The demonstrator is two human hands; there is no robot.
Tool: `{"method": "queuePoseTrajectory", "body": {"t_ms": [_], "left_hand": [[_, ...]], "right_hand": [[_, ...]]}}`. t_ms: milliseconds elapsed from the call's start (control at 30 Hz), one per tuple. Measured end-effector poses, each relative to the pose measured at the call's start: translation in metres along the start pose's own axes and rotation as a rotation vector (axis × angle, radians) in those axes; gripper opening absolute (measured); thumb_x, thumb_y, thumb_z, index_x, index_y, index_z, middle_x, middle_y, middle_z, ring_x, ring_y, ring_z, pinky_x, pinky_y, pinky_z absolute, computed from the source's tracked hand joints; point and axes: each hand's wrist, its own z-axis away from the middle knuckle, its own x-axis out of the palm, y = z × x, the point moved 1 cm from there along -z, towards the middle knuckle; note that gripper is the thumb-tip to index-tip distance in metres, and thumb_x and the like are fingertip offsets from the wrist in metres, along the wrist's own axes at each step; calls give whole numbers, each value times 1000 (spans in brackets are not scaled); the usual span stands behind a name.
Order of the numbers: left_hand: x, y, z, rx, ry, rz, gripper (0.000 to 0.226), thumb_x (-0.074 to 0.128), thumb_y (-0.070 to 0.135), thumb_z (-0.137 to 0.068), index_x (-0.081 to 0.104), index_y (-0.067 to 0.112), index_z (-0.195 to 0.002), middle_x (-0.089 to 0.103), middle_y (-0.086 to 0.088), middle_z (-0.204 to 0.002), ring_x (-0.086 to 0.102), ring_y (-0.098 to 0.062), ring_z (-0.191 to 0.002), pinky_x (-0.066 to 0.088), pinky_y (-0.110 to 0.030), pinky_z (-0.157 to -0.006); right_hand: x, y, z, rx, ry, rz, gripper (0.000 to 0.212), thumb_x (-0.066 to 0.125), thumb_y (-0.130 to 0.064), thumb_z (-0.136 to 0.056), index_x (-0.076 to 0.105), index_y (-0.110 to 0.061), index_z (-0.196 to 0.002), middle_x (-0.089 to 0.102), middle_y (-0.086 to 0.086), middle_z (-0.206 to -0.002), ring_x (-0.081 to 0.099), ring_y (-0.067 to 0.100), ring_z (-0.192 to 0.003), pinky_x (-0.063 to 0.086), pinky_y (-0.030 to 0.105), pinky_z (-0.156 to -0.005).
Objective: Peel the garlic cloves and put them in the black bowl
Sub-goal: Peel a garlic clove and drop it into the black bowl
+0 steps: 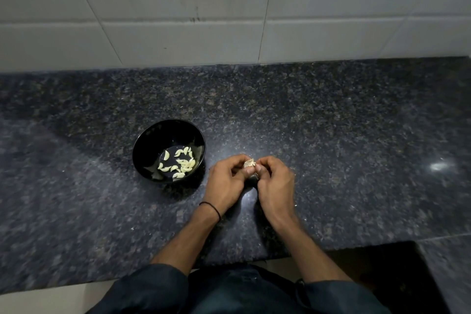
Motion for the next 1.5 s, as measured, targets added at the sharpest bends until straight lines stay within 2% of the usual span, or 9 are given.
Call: {"method": "queuePoseTrajectory", "body": {"t_ms": [233, 400, 533, 600, 700, 967, 1100, 1267, 1500], "left_hand": [[-4, 3, -2, 2, 32, -148, 8, 77, 27, -84, 72, 21, -80, 72, 6, -71, 65, -5, -69, 54, -33, -71], [-7, 0, -4, -39, 70, -108, 15, 76, 15, -86, 77, 19, -100, 70, 18, -73, 63, 13, -70, 49, -8, -73], [-9, -8, -10, 36, 89, -254, 24, 72, 19, -90, 74, 16, -115, 72, 0, -99, 67, -9, -91, 49, -19, -90], [-9, -10, -14, 88, 89, -351, 23, 70, 21, -92, 73, 17, -115, 67, -3, -99, 62, -16, -93, 42, -18, -87], [-7, -14, -20, 120, 67, -439, 24, 66, 24, -95, 72, 15, -116, 57, 0, -95, 58, -17, -92, 33, -13, -81], [-9, -17, -17, 172, 78, -374, 32, 61, 25, -98, 66, 14, -129, 57, 1, -108, 57, -11, -100, 37, -10, -89], [-9, -7, -6, 207, 118, -247, 22, 65, 25, -97, 71, 18, -117, 61, 6, -105, 61, -6, -90, 46, -12, -83], [5, -9, 5, -6, 36, 29, 5, 70, 26, -91, 75, 26, -94, 73, 9, -97, 71, -16, -86, 57, -43, -84], [6, -7, 8, -80, 46, 54, 10, 71, 17, -91, 75, 23, -84, 75, 7, -82, 70, -9, -80, 55, -31, -81]], "right_hand": [[3, 0, -1, 59, -31, 108, 5, 62, -12, -96, 64, -13, -92, 64, -1, -91, 58, 16, -87, 44, 30, -76], [6, 6, -3, 44, -62, 105, 15, 54, -3, -95, 52, -13, -85, 59, 1, -85, 53, 20, -81, 40, 34, -71], [3, 10, -6, 67, -47, 35, 16, 50, -2, -97, 55, -17, -92, 63, -1, -89, 58, 20, -85, 45, 35, -72], [2, 9, -5, 67, -42, -12, 21, 49, -3, -98, 60, -21, -100, 66, -2, -97, 61, 17, -91, 49, 33, -78], [0, 10, -4, 69, -26, -57, 20, 53, -4, -97, 63, -21, -97, 68, -4, -92, 64, 17, -86, 52, 32, -77], [-8, 10, -2, 207, -25, -238, 9, 62, -13, -98, 68, -13, -91, 73, 6, -80, 70, 19, -71, 55, 23, -62], [-13, 9, -4, 186, -22, -244, 9, 69, -15, -94, 72, -17, -86, 72, -3, -81, 65, 5, -74, 49, 15, -69], [-12, 5, -2, 286, -51, -367, 10, 71, -16, -93, 74, -14, -84, 70, -4, -70, 60, 6, -65, 52, 26, -67], [-15, 3, 3, 292, -86, -390, 13, 67, -15, -95, 74, -11, -86, 74, 7, -76, 67, 15, -67, 57, 29, -67]]}}
